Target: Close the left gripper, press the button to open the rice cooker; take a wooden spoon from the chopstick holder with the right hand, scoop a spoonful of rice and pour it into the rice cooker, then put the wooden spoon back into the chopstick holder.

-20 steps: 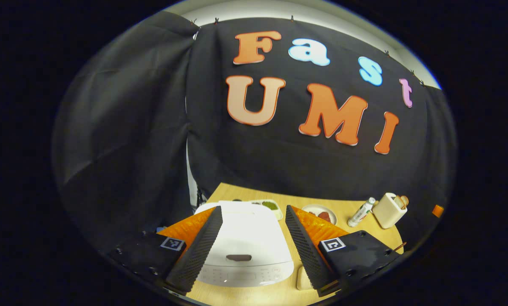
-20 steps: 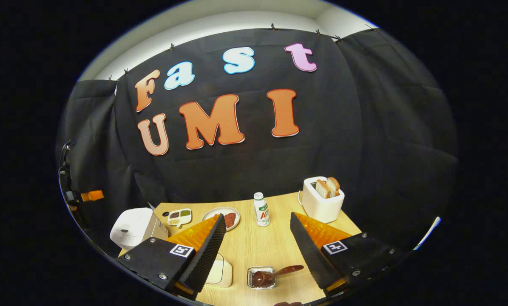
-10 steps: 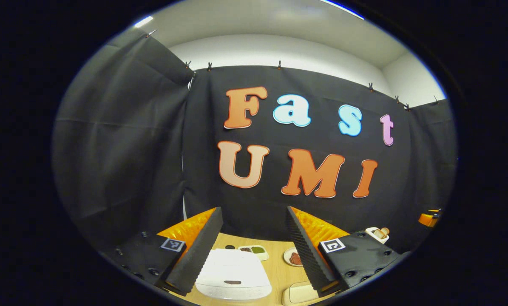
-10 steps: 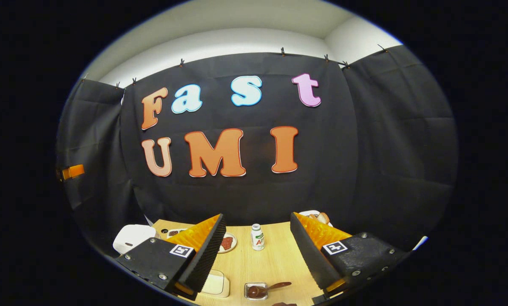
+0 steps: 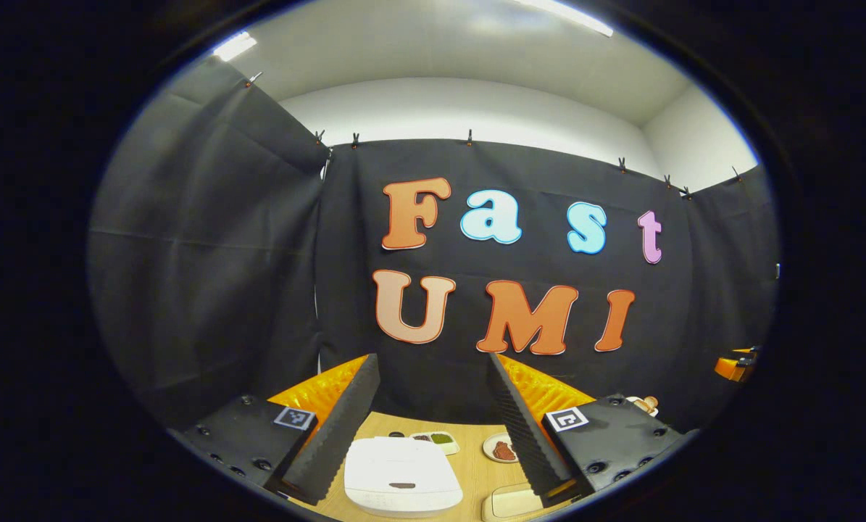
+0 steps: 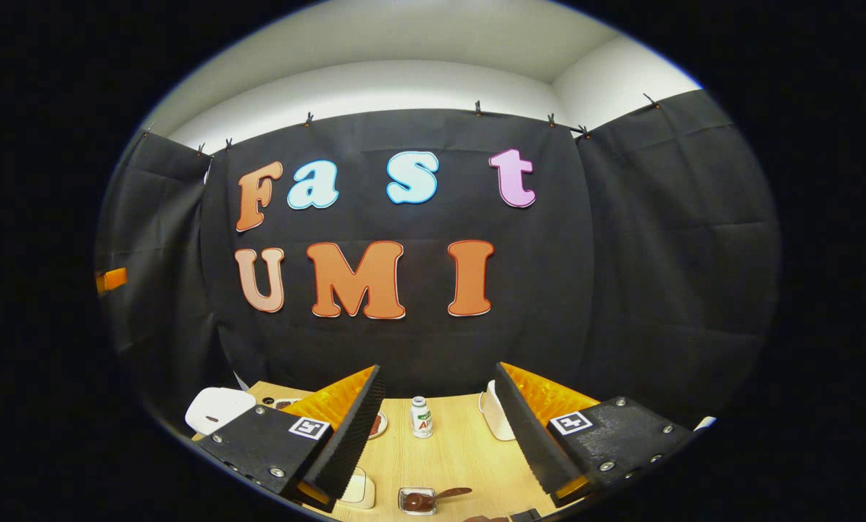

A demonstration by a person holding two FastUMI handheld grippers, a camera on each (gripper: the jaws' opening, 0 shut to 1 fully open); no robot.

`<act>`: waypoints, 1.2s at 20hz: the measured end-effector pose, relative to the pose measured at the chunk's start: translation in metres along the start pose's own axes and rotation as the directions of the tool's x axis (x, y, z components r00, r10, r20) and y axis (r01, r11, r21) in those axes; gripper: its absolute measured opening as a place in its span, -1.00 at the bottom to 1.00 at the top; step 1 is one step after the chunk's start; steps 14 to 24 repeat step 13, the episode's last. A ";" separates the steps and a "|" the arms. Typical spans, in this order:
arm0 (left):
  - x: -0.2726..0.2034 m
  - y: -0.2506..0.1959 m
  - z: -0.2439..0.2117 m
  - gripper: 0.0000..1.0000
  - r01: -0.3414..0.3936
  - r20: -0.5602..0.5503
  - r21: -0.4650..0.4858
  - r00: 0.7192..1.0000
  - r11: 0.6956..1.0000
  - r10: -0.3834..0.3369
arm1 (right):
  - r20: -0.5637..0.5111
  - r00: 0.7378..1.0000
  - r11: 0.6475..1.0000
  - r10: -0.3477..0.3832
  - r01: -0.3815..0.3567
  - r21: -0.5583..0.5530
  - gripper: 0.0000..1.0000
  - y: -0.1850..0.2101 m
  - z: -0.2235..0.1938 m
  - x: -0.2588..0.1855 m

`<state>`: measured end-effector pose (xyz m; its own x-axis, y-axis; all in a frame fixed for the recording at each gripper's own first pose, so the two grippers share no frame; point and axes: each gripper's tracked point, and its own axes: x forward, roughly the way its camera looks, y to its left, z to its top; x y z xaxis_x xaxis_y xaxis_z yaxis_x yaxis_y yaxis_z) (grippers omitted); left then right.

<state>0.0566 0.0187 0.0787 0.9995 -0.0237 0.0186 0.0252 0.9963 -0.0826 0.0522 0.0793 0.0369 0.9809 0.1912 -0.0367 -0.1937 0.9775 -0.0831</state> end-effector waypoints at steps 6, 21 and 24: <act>-0.005 -0.001 -0.007 1.00 -0.009 -0.028 0.009 1.000 1.000 0.009 | -0.005 1.000 1.000 0.006 -0.005 0.007 0.90 -0.004 -0.004 -0.004; -0.007 -0.009 -0.011 1.00 0.010 -0.045 0.012 0.999 1.000 -0.009 | -0.017 1.000 1.000 0.021 -0.021 0.019 0.90 -0.001 -0.012 -0.007; -0.007 -0.009 -0.011 1.00 0.010 -0.045 0.012 0.999 1.000 -0.009 | -0.017 1.000 1.000 0.021 -0.021 0.019 0.90 -0.001 -0.012 -0.007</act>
